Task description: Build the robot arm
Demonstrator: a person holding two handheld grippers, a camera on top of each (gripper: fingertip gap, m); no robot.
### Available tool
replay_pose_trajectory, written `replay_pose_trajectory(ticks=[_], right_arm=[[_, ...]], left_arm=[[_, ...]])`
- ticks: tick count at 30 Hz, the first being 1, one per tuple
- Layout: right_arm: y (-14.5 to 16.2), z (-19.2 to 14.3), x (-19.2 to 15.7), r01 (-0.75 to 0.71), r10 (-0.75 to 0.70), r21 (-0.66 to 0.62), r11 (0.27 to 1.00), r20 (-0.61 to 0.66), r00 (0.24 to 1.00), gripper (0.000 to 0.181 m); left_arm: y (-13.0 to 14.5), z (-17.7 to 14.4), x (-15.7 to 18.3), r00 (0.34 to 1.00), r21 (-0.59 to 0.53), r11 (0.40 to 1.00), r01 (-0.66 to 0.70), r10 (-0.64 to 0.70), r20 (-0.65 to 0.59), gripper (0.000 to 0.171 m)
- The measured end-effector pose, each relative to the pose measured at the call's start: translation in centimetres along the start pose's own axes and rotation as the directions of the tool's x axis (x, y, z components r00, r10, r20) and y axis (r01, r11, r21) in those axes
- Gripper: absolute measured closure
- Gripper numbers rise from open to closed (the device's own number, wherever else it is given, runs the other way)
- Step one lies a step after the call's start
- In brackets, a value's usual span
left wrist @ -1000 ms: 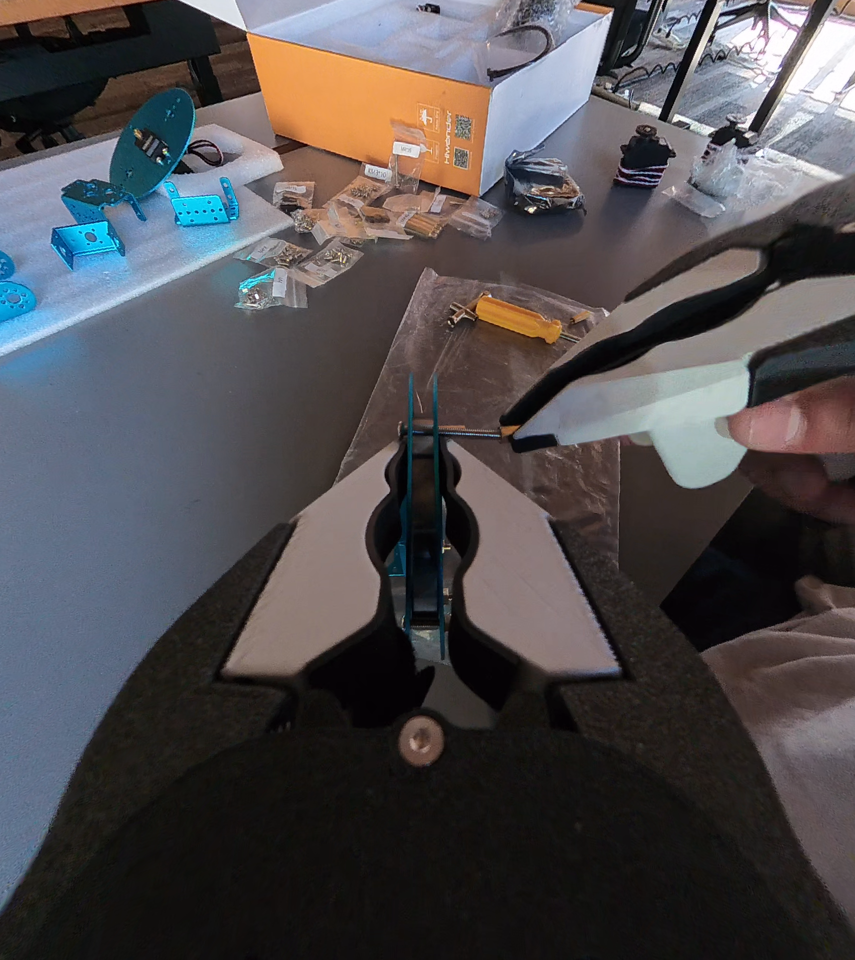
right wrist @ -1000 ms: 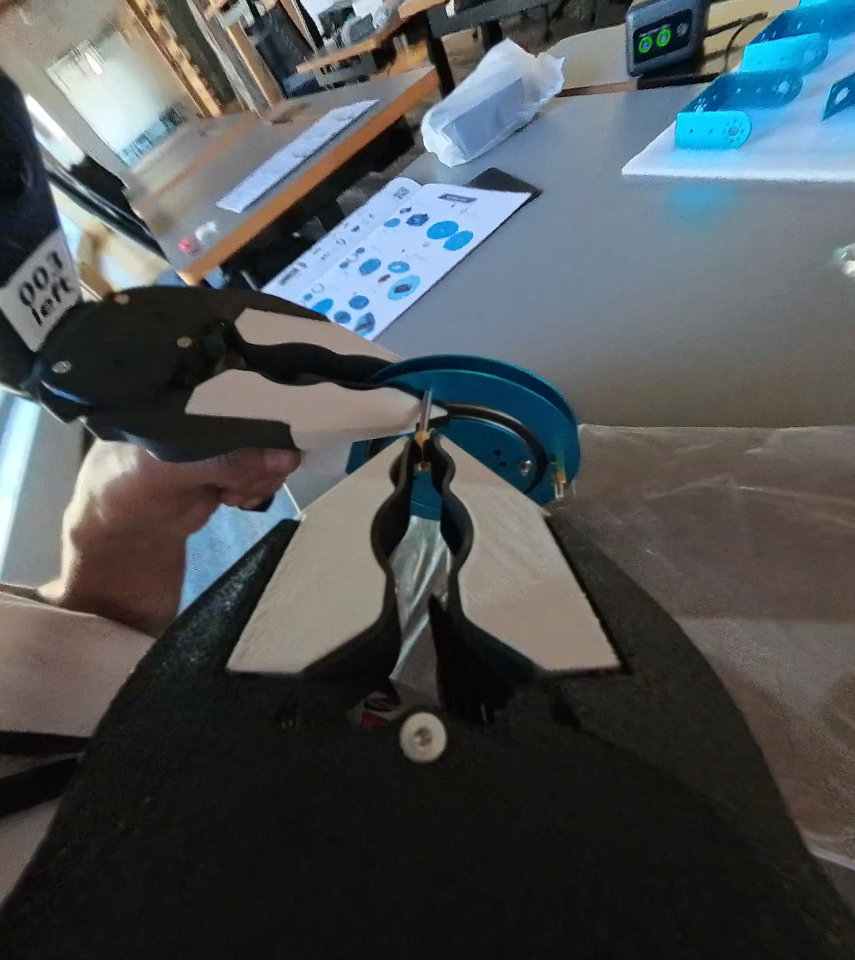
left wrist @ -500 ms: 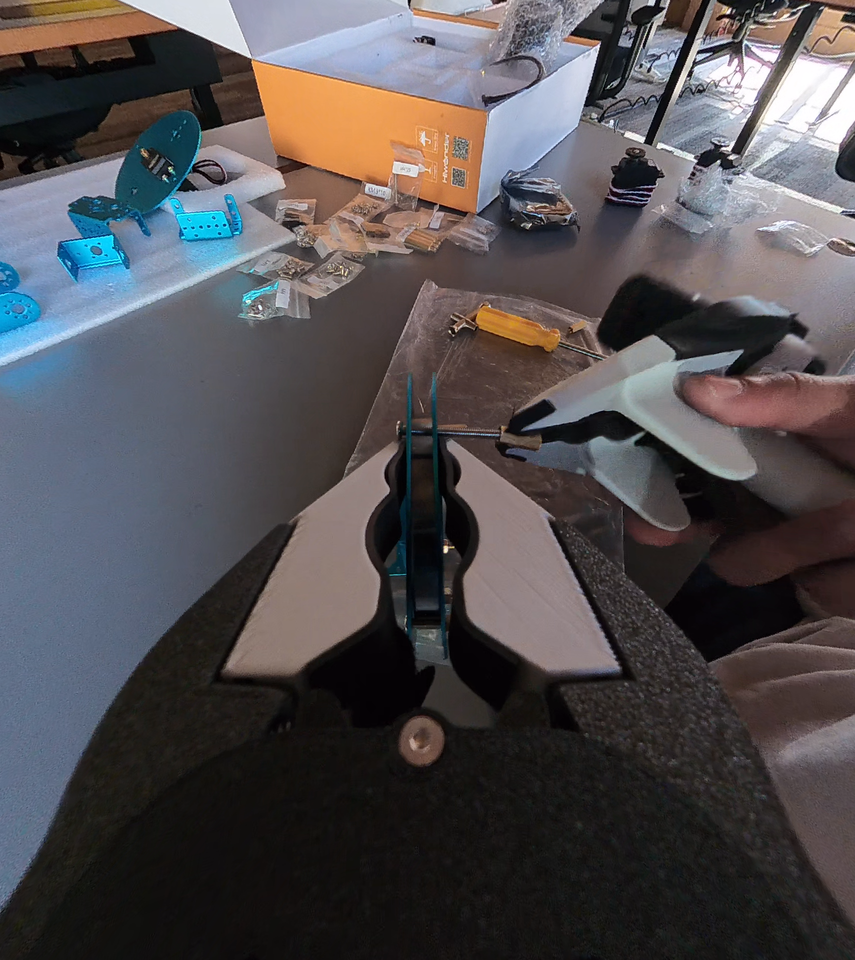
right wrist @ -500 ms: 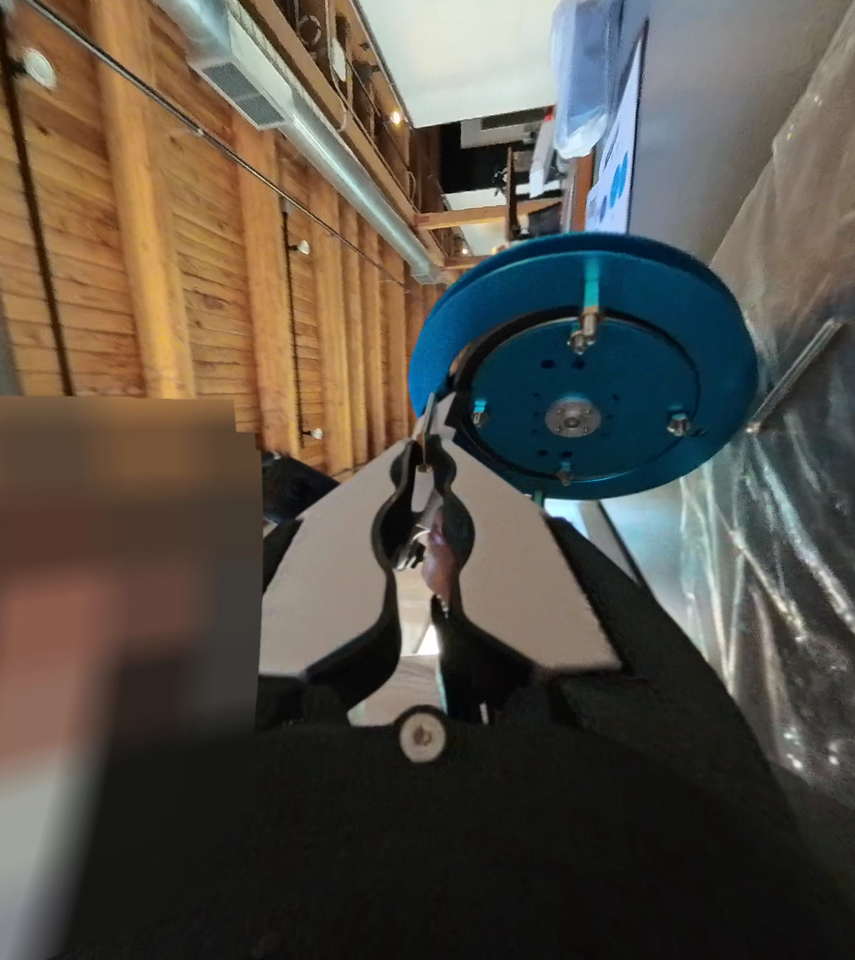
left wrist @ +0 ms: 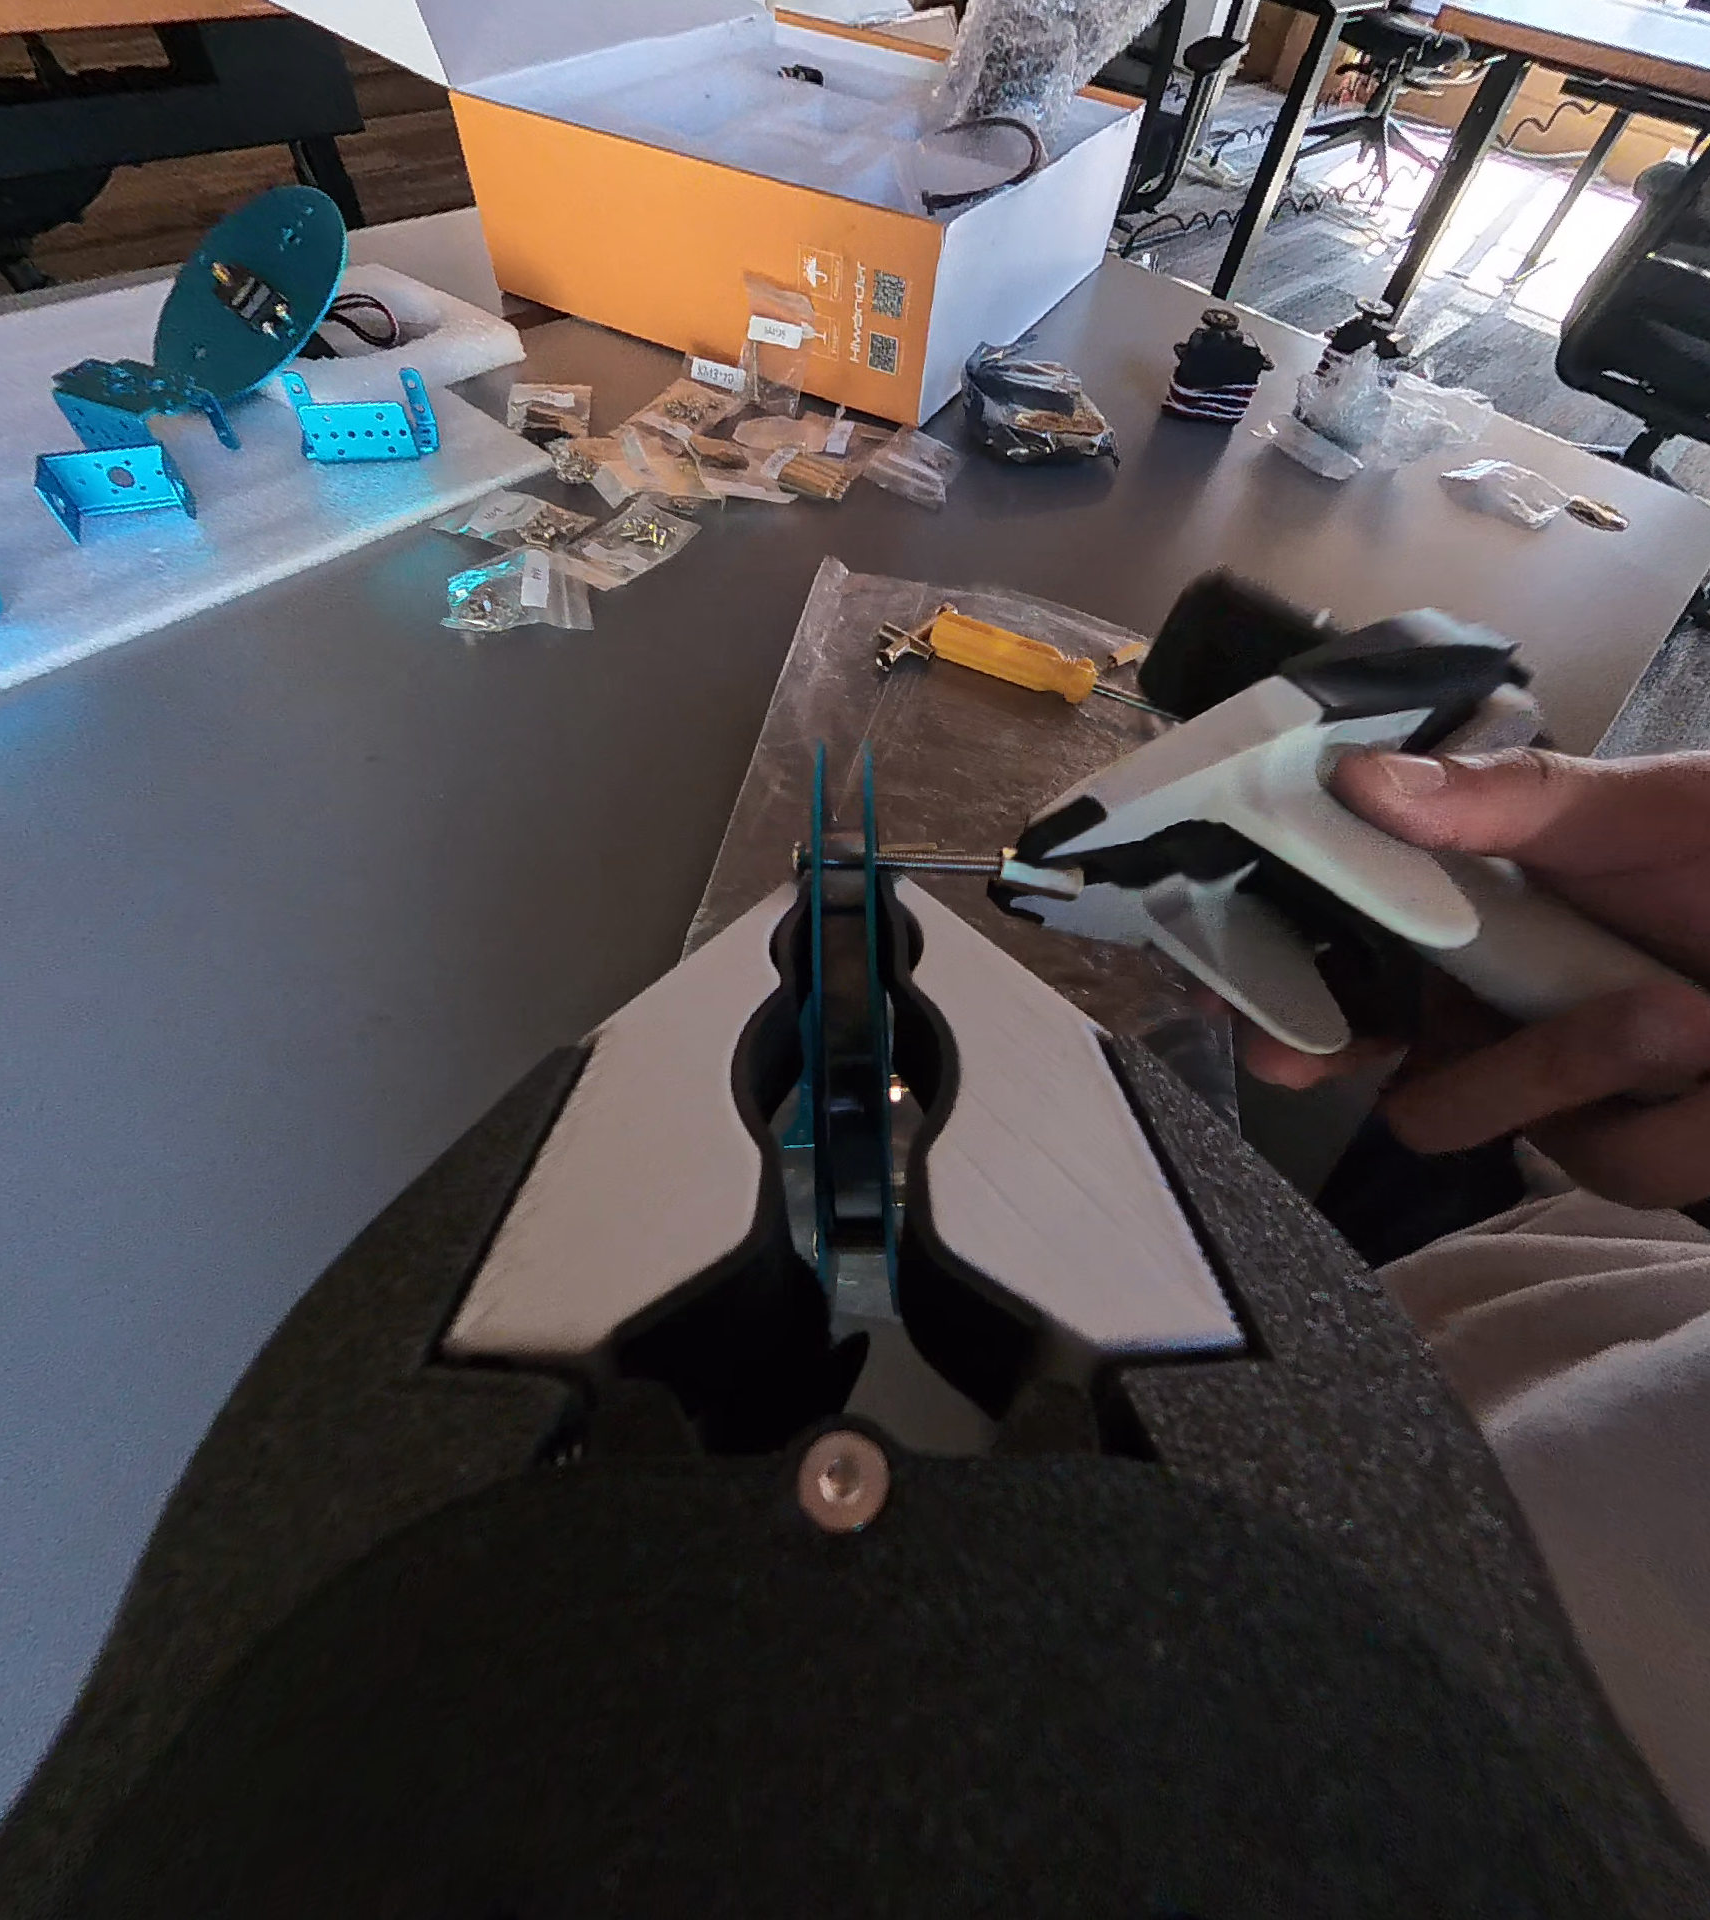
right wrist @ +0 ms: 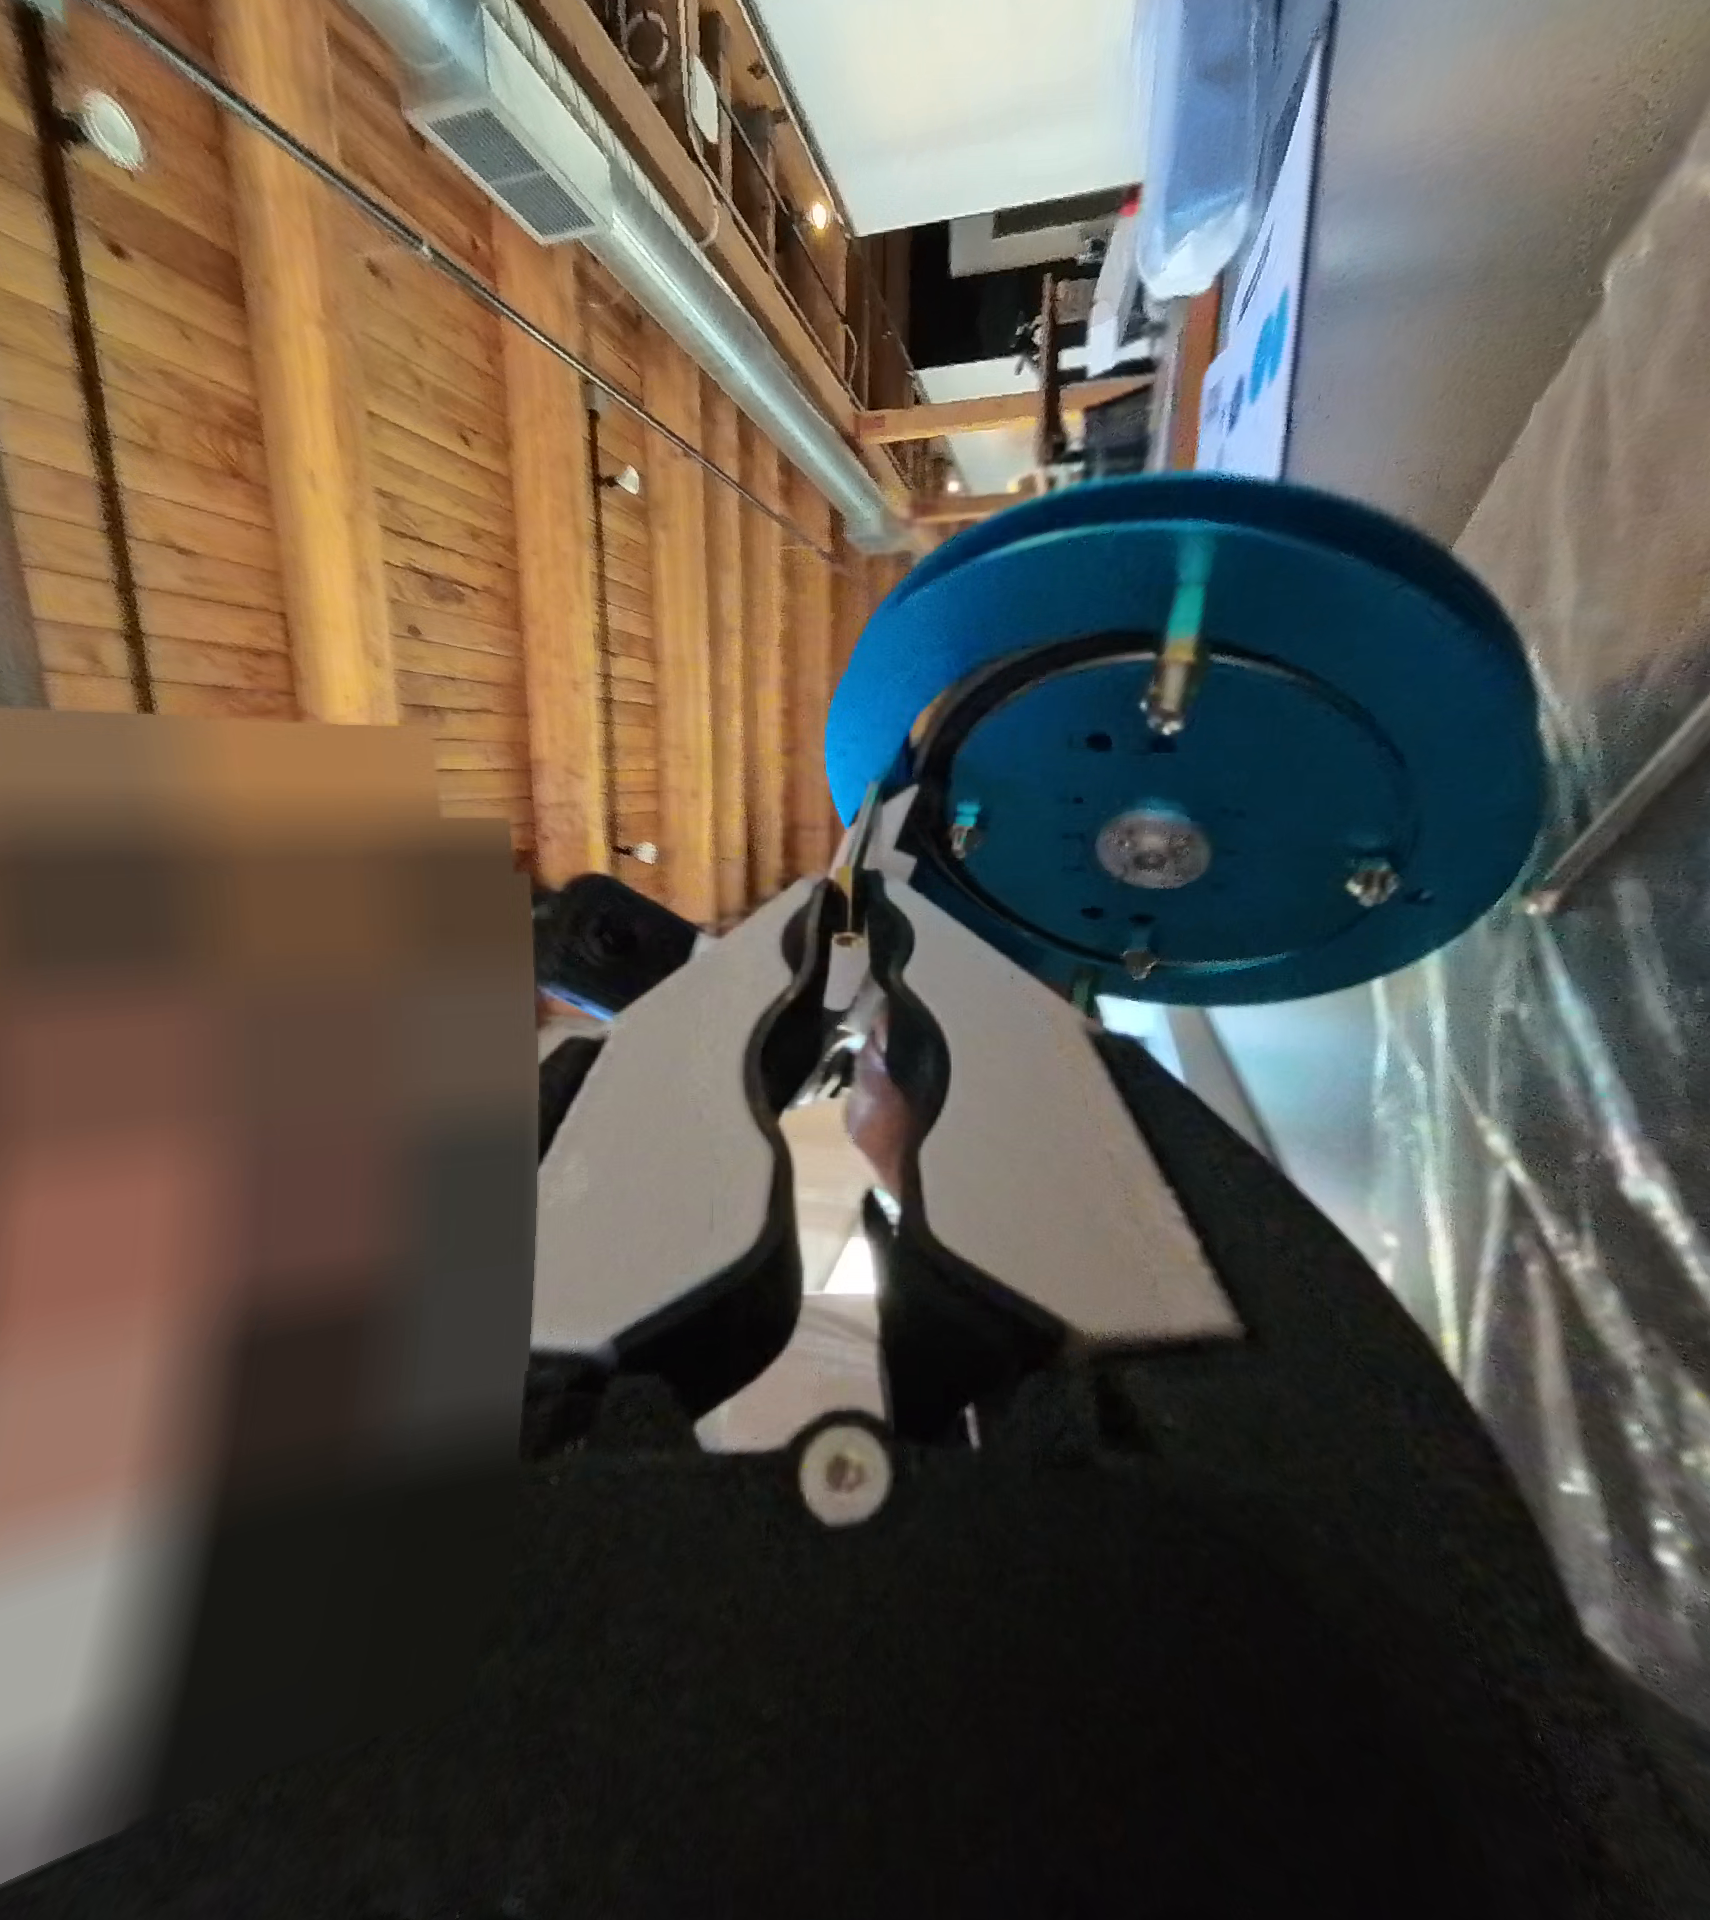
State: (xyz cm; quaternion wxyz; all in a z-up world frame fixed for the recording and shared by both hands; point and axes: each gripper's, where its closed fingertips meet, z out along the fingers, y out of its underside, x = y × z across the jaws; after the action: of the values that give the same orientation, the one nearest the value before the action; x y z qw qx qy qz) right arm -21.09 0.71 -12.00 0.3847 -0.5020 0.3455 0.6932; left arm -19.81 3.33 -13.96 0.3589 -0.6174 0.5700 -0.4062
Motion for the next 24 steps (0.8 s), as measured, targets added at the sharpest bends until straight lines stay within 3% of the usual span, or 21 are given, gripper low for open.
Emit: replay_pose_trajectory(ticks=[2,3,5,7,9,12,14,16,20,22,24], right_arm=[[-0.2,-0.1,0.0,0.263,-0.266,-0.044,0.964,-0.133,0.955,0.177],[-0.3,0.0,-0.1,0.408,-0.416,-0.084,0.909,-0.196,0.888,0.177],[-0.5,-0.1,0.0,0.657,-0.685,-0.205,0.725,-0.305,0.661,0.177],[-0.8,-0.2,0.0,0.816,-0.874,-0.359,0.453,-0.363,0.325,0.177],[-1.0,-0.2,0.0,0.832,-0.933,-0.535,0.149,-0.354,-0.061,0.177],[-1.3,-0.4,0.2,0.604,-0.793,-0.756,-0.254,-0.195,-0.577,0.177],[-1.5,-0.6,0.3,0.395,-0.616,-0.823,-0.408,-0.071,-0.784,0.177],[-1.6,-0.7,0.3,0.271,-0.494,-0.834,-0.48,0.002,-0.87,0.177],[-1.8,-0.4,0.3,0.189,-0.41,-0.828,-0.528,0.054,-0.91,0.177],[-2.0,-0.3,0.3,0.225,-0.438,-0.831,-0.509,0.025,-0.899,0.177],[-2.1,-0.2,0.3,0.409,-0.612,-0.818,-0.404,-0.09,-0.785,0.177]], left_arm=[[0.0,0.0,0.0,1.0,-0.008,1.0,0.01,-0.01,0.004,0.162],[0.0,0.1,0.0,1.0,-0.012,1.0,0.013,-0.012,0.01,0.162],[-0.1,0.2,0.0,1.0,-0.023,1.0,0.014,-0.013,0.024,0.162],[-0.1,0.3,0.1,0.999,-0.032,0.999,0.016,-0.015,0.034,0.162],[-0.1,0.5,0.1,0.999,-0.043,0.999,0.017,-0.015,0.044,0.162],[-0.2,0.7,0.2,0.998,-0.055,0.998,-0.002,0.005,0.064,0.162],[-0.3,0.8,0.3,0.997,-0.063,0.998,-0.01,0.015,0.072,0.162],[-0.3,0.9,0.3,0.998,-0.07,0.998,-0.009,0.013,0.066,0.162],[-0.3,1.0,0.1,0.998,-0.088,0.996,-0.01,0.015,0.062,0.163],[-0.4,1.1,-0.1,0.998,-0.098,0.995,-0.021,0.026,0.057,0.163],[-0.4,1.2,-0.2,0.997,-0.103,0.993,-0.051,0.057,0.061,0.163]])
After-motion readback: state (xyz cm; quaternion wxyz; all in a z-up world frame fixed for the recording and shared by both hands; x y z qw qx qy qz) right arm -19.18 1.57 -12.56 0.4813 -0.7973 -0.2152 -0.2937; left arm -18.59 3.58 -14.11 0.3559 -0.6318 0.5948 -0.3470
